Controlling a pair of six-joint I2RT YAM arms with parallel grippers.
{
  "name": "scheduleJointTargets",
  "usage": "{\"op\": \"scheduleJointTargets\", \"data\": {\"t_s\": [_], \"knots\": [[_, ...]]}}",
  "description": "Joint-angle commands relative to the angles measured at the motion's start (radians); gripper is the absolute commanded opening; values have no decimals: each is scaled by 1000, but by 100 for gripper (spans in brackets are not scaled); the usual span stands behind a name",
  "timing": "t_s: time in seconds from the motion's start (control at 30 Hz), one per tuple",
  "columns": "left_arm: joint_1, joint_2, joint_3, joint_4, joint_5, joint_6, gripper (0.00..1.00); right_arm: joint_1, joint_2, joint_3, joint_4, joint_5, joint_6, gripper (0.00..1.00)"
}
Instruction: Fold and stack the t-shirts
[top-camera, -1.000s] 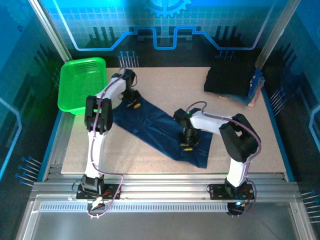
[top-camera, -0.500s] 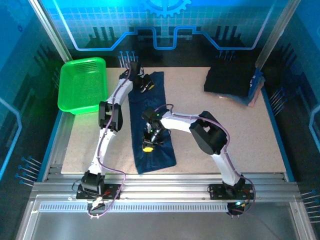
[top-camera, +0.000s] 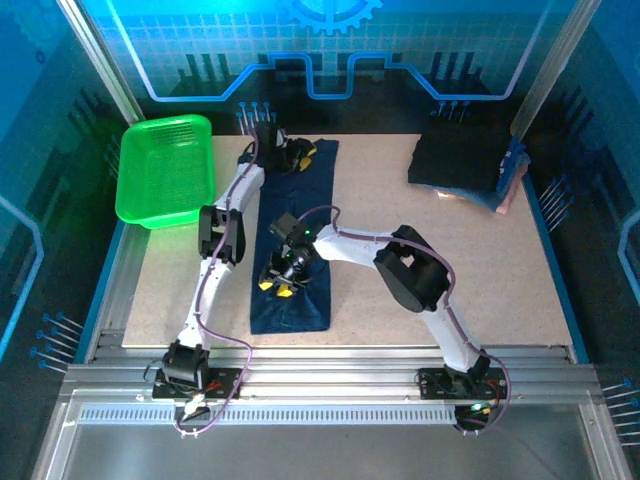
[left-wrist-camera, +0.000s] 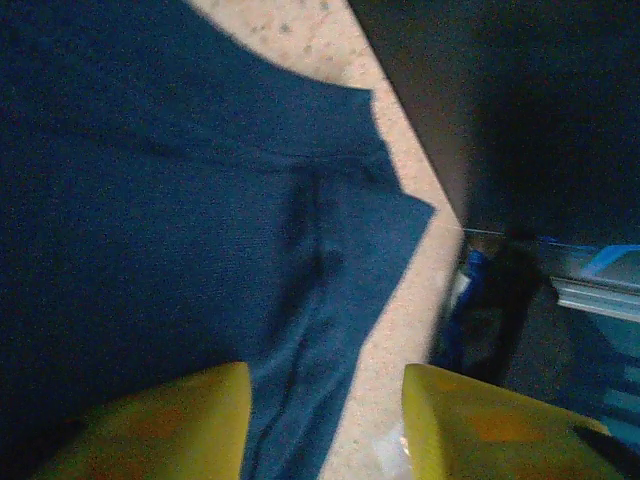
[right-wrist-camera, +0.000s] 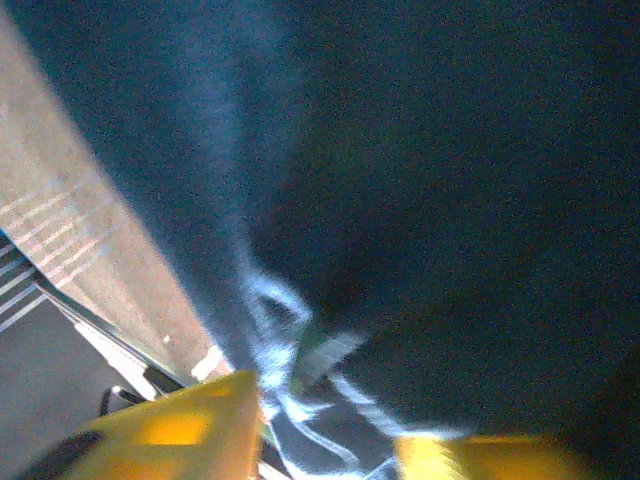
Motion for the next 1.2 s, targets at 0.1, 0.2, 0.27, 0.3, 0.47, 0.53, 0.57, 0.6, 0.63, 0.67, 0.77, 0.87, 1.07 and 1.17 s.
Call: {"op": "scheduleJointTargets", "data": {"t_s": [0.1, 0.2, 0.27, 0.3, 0.47, 0.53, 0.57, 0.6, 0.63, 0.67, 0.77, 0.87, 1.07, 1.17], "knots": [[96, -351, -74, 42, 126, -44, 83, 65, -275, 4, -271, 203, -73, 68], [108, -532, -195, -47, 158, 32, 91, 90, -422, -99, -304, 277, -63, 78], [104, -651, -283, -166, 151, 131, 92, 93, -512, -182, -292, 303, -78, 81], [101, -722, -355, -226, 141, 180, 92, 93, -552, -216, -301, 322, -94, 81], [80, -1147, -900, -344, -8, 341, 91, 61, -671, -358, -315, 319, -232, 87], [79, -1320, -1139, -361, -49, 344, 91, 55, -689, -405, -294, 298, -283, 86], [77, -1402, -1255, -380, -70, 347, 91, 55, -697, -433, -276, 289, -297, 86], [74, -1476, -1360, -404, -80, 355, 91, 55, -700, -474, -243, 266, -305, 86], [75, -1531, -1437, -431, -85, 367, 90, 56, -701, -506, -211, 245, -306, 85], [73, -1594, -1521, -474, -104, 385, 90, 58, -699, -546, -165, 232, -296, 85], [66, -1759, -1733, -537, -118, 392, 88, 76, -689, -635, -37, 226, -260, 84], [54, -1866, -1887, -602, -143, 390, 85, 81, -655, -676, 48, 223, -232, 83], [-7, -1975, -2098, -547, -160, 298, 75, 84, -578, -690, 144, 249, -199, 82], [-21, -1963, -2138, -506, -163, 272, 74, 87, -535, -680, 158, 254, -187, 80]]}}
